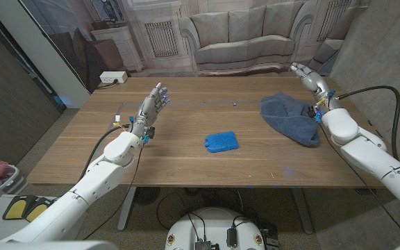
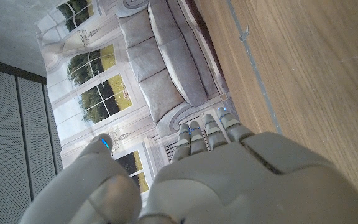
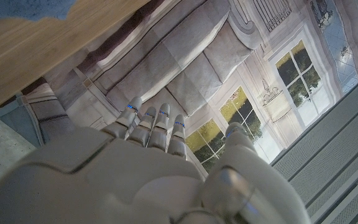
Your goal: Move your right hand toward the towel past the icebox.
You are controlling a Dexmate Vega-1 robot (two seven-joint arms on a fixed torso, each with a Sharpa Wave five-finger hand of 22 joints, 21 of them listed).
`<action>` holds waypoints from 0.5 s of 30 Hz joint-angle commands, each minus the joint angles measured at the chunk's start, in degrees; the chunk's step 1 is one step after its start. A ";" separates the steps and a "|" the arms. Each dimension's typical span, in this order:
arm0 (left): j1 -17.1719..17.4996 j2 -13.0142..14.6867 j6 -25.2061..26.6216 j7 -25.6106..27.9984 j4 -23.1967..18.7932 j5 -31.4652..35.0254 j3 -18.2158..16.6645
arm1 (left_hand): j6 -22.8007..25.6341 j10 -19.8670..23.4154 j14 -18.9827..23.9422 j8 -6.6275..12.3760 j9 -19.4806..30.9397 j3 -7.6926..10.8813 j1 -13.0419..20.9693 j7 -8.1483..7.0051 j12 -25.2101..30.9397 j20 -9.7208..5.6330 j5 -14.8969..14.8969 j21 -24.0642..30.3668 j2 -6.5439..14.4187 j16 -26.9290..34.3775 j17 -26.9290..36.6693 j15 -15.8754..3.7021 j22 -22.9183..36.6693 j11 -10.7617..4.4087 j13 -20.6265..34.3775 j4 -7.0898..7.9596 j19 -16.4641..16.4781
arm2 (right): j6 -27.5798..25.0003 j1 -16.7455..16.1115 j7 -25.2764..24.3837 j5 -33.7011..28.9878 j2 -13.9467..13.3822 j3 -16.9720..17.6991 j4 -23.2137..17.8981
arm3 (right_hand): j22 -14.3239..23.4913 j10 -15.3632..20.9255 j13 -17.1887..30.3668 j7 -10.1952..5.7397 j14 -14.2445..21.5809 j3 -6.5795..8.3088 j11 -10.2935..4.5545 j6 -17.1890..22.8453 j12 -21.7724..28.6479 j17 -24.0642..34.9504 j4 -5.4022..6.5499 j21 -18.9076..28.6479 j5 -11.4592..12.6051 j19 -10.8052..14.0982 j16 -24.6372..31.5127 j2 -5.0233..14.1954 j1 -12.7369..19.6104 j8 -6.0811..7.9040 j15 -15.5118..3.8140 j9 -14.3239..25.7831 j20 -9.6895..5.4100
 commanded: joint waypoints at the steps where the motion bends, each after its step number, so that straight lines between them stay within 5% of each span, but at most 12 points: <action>1: 0.15 -0.17 -0.65 -0.63 -0.42 -0.58 0.00 | 0.49 0.39 0.64 -0.23 0.26 -0.12 0.18 0.11 0.15 -1.08 -0.16 0.21 0.18 0.01 0.29 -0.06 0.28 0.09 0.17 0.07 -0.11 | -2.76 -0.45 -1.52 -4.76 -1.12 -0.30 -2.29 | 0.12 0.36 0.12 -0.21 0.35 -0.36 -0.13 -0.04 -0.15 0.09 -0.03 -0.34 0.40 0.49 0.05 -0.47 0.09 0.03 -0.11 0.04 -0.59; 15: -1.69 -0.07 0.68 -0.44 0.12 0.50 0.66 | 0.54 0.38 0.67 -0.26 0.27 -0.22 0.27 0.10 0.10 -1.03 -0.22 0.20 0.29 0.00 0.29 -0.04 0.28 0.18 0.17 0.06 -0.10 | -3.94 -1.08 -3.55 -7.59 -0.86 -0.09 -2.68 | 0.14 0.60 0.13 -0.42 0.70 -0.46 -0.68 -0.29 -0.12 0.07 -0.11 -0.62 0.55 1.13 0.09 -0.53 0.01 0.02 -0.19 0.06 -0.57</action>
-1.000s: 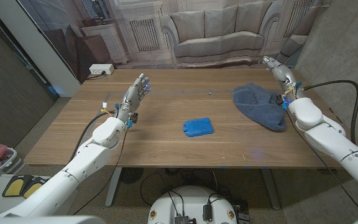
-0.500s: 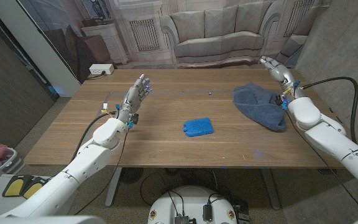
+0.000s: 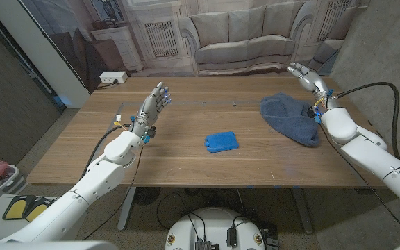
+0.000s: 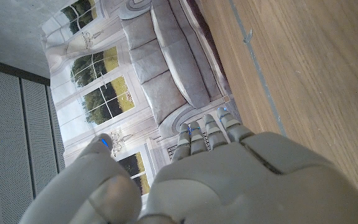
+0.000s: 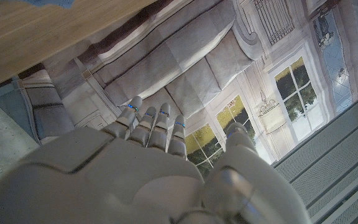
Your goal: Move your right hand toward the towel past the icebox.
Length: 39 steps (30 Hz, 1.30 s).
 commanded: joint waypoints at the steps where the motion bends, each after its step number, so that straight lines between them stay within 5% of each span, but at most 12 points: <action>1: -1.89 -0.26 0.74 -0.75 0.91 0.55 0.78 | 0.52 0.37 0.67 -0.28 0.27 -0.23 0.28 0.06 0.08 -1.04 -0.22 0.19 0.30 0.00 0.29 -0.02 0.28 0.06 0.17 0.06 -0.12 | -1.31 -0.58 -1.59 -2.81 -0.14 0.17 -0.80 | 0.14 0.33 0.13 -0.11 0.77 -0.22 -0.27 0.00 -0.10 0.07 0.12 -0.25 0.34 0.66 0.11 -0.29 0.23 0.02 -0.26 0.05 -0.53; 22: -2.47 0.75 4.63 4.17 -1.65 4.81 1.45 | 0.49 0.27 0.59 -0.36 0.28 -0.42 0.41 0.12 -0.01 -1.01 -0.32 0.16 0.44 -0.06 0.29 -0.06 0.29 -0.02 0.18 0.04 -0.20 | -6.04 0.79 -2.37 -6.82 -0.37 -1.12 -0.55 | 0.17 0.38 0.15 -0.39 1.20 -0.25 -0.53 -0.34 -0.16 0.07 0.06 -0.77 0.52 1.21 0.13 -0.16 0.18 0.02 -0.40 0.07 -0.51; 39: -2.75 0.71 2.87 1.27 -0.33 3.18 1.04 | 0.52 0.26 0.52 -0.40 0.28 -0.60 0.50 0.16 -0.06 -0.99 -0.42 0.14 0.57 -0.09 0.30 -0.03 0.29 -0.03 0.19 0.03 -0.25 | -10.46 3.11 -3.93 -11.17 0.14 -3.70 0.65 | 0.19 0.55 0.17 -0.44 1.26 -0.24 -0.65 -0.44 -0.16 0.07 0.00 -1.33 0.64 1.50 0.03 0.01 0.17 0.10 -0.43 0.09 -0.48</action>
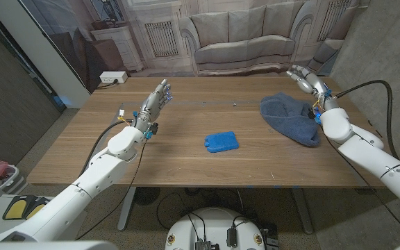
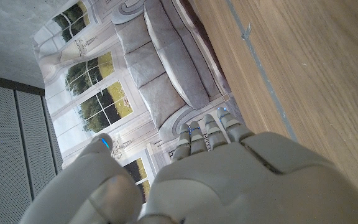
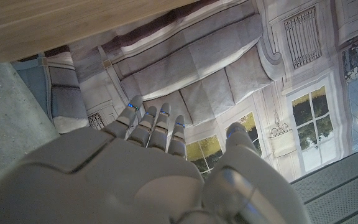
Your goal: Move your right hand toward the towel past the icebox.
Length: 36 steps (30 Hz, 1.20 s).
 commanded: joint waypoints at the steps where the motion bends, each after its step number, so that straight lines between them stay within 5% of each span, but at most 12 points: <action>1: 0.00 0.46 -0.37 -0.15 -0.22 0.42 -0.34 | 0.30 0.31 0.50 -0.08 0.28 -0.14 0.28 -0.06 -0.04 -1.05 0.02 0.14 0.35 -0.10 0.30 -0.02 0.29 -0.11 0.06 0.03 -0.26 | -3.18 1.75 -0.76 -3.14 0.16 -1.81 0.54 | 0.20 0.23 0.17 -0.12 0.72 -0.24 -0.35 -0.12 -0.17 0.06 -0.02 -0.04 0.42 0.59 0.03 0.00 0.16 0.10 -0.33 0.08 -0.59; 36: 4.74 0.35 -1.45 2.62 -3.20 -0.21 -1.93 | 0.30 0.37 0.51 -0.14 0.29 -0.49 0.43 -0.09 -0.07 -1.00 -0.14 0.13 0.52 -0.10 0.30 0.01 0.29 0.03 0.07 0.02 -0.29 | -14.30 6.53 4.22 -14.03 -2.07 -8.61 0.04 | 0.26 -1.34 0.22 -0.19 -0.84 -0.29 0.46 -0.03 -0.85 0.12 -0.08 -1.60 0.52 0.52 -0.60 0.36 0.00 0.31 0.30 0.10 -0.53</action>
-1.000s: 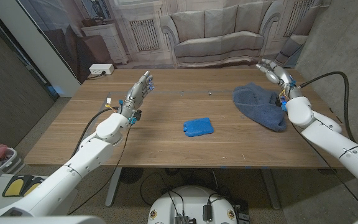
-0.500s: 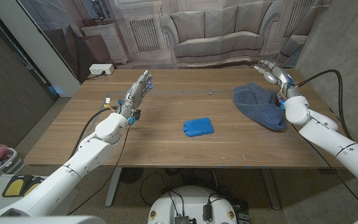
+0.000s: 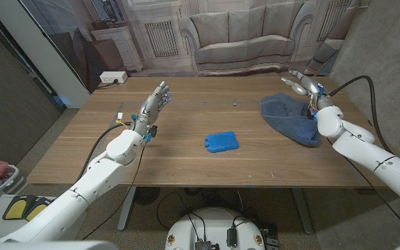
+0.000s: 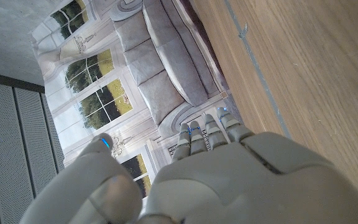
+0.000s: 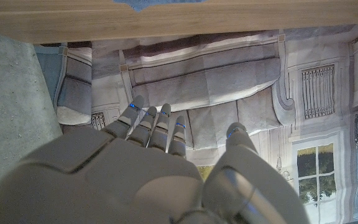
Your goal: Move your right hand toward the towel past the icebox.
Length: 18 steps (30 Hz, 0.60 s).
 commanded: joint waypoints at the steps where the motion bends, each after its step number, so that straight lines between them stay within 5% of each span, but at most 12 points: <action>1: 1.54 -0.10 -0.65 0.85 -0.97 -0.52 -0.74 | 0.32 0.32 0.52 -0.14 0.29 -0.02 0.22 -0.08 -0.09 -0.99 -0.15 0.13 0.30 -0.10 0.30 -0.01 0.29 0.10 0.08 0.02 -0.29 | -5.12 1.50 2.40 -4.18 -0.92 -2.58 -1.58 | 0.26 -0.48 0.22 0.12 -0.21 -0.30 0.46 0.28 -0.18 0.12 -0.08 -0.23 0.29 0.19 -0.37 0.37 -0.02 0.31 0.12 0.10 -0.16; 18: 0.53 0.40 0.08 -0.34 -0.52 -1.42 -1.03 | 0.90 1.02 1.10 0.01 0.29 -0.03 0.48 -0.03 0.10 -0.95 -0.24 0.29 0.88 0.07 0.30 0.06 0.30 0.10 0.09 0.05 0.16 | -11.98 1.06 5.69 -5.83 -1.72 -3.32 -5.03 | 0.28 -1.27 0.25 -0.01 -0.84 -0.31 0.96 0.04 -0.44 0.14 -0.10 -0.88 0.29 0.03 -0.48 0.53 -0.08 0.23 0.68 0.10 0.15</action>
